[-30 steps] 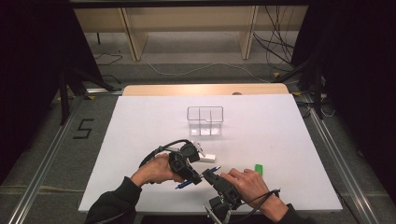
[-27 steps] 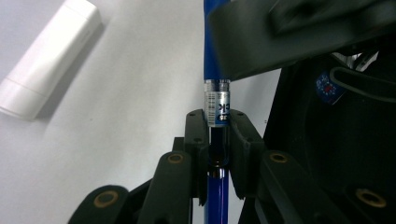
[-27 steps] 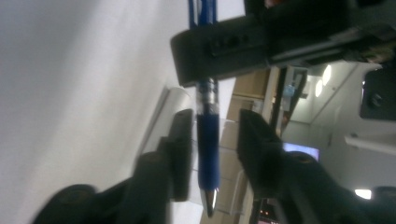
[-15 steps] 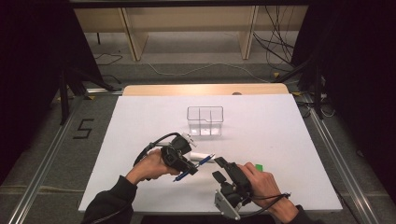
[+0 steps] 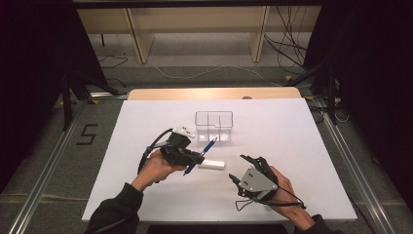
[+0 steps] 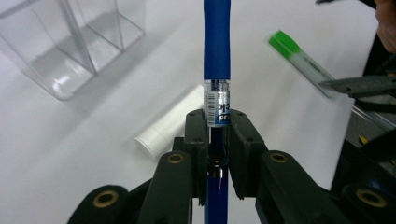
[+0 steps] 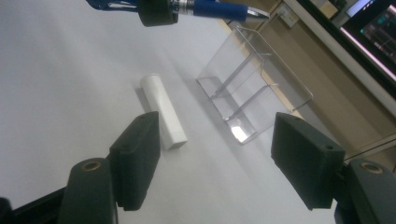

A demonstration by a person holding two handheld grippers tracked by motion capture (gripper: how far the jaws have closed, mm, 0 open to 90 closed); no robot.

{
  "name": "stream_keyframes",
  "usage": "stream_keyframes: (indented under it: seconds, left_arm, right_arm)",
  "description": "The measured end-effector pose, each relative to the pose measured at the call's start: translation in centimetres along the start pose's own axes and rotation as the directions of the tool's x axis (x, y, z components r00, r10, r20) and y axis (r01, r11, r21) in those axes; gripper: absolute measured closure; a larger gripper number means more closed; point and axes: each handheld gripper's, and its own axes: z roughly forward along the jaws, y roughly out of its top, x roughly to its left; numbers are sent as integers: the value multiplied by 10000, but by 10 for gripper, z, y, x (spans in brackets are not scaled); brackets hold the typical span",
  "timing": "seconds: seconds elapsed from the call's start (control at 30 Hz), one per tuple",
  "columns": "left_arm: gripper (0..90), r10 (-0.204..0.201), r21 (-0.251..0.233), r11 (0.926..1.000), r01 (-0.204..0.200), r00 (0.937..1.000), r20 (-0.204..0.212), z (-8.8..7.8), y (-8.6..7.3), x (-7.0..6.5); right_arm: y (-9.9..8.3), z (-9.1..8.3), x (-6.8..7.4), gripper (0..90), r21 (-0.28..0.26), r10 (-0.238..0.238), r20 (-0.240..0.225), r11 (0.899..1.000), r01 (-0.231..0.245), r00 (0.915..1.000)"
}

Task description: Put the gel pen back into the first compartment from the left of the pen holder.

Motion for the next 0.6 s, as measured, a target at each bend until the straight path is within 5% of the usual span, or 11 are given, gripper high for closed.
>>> stream_keyframes:
  seconds: [0.13, 0.33, 0.6]
  left_arm:
    - [790, -275, -845, 9961, 251, 9992, -274, -4, 0, 5]
    - [790, -996, -2159, 9729, 829, 9927, -679, -10, 0, 15]
    - [790, -1458, -3132, 9439, 1046, 9830, -1111, -10, 5, 24]
  right_arm:
    - [-3, 0, -5, 330, -2, 531, -241, 9986, -532, 9983]
    - [-6, -1, -8, 315, -23, 1212, -629, 9926, -1216, 9906]
    - [-10, -2, -17, 291, -36, 3132, -1639, 9481, -3180, 9354]
